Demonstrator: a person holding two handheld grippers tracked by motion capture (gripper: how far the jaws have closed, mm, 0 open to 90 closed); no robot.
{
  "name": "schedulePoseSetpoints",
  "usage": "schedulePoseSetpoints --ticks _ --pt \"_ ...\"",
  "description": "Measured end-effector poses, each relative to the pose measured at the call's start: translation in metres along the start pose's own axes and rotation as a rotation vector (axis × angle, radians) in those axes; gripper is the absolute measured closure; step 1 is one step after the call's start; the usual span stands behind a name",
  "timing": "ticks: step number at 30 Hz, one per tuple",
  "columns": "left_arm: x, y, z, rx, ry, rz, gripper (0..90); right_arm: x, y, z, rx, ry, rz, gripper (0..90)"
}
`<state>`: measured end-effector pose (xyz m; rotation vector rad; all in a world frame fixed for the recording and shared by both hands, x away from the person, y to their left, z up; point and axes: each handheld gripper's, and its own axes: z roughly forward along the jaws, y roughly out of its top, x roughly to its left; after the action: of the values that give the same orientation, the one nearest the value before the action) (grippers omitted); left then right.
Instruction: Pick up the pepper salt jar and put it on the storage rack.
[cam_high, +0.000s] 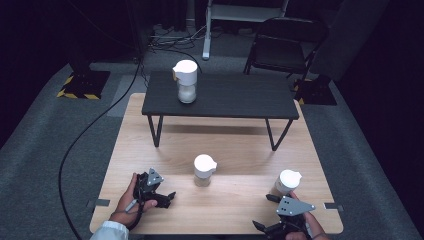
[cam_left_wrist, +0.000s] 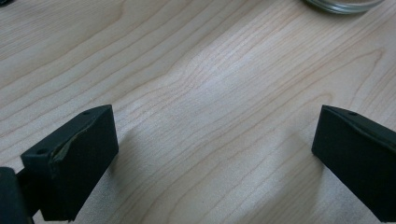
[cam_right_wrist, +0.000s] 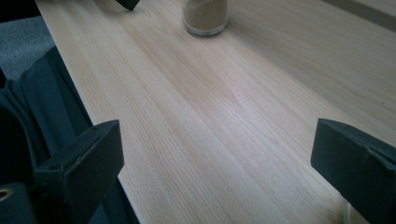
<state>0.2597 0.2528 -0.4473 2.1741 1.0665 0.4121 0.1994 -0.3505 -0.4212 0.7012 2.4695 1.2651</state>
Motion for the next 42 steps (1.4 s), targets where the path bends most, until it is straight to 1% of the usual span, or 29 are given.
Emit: schedulePoseSetpoints --ticks 3,5,8,12,16,27,32,42 --pt "0.0 0.0 0.0 0.002 0.0 0.002 0.0 0.001 -0.002 0.0 -0.011 0.016 0.005 2.4" --pt "0.0 0.0 0.0 0.001 0.0 0.002 0.0 0.003 -0.001 0.0 -0.012 0.019 -0.007 2.4" --pt "0.0 0.0 0.0 0.001 -0.001 0.002 0.0 0.004 0.0 0.002 -0.019 0.039 -0.009 2.4" --pt "0.0 0.0 0.0 0.001 -0.004 0.004 0.0 0.007 0.004 0.008 -0.019 0.047 -0.024 2.4" --pt "0.0 0.0 0.0 0.0 -0.006 0.004 0.0 0.011 0.008 0.013 -0.037 0.054 -0.03 2.4" --pt "0.0 0.0 0.0 0.001 -0.007 0.006 0.0 0.014 0.022 0.033 -0.057 0.069 -0.035 2.4" --pt "0.0 0.0 0.0 0.0 -0.01 0.009 0.0 0.016 0.03 0.043 -0.057 0.077 -0.049 2.4" --pt "0.0 0.0 0.0 0.0 -0.012 0.016 0.0 0.022 0.04 0.06 -0.073 0.048 -0.033 2.4"
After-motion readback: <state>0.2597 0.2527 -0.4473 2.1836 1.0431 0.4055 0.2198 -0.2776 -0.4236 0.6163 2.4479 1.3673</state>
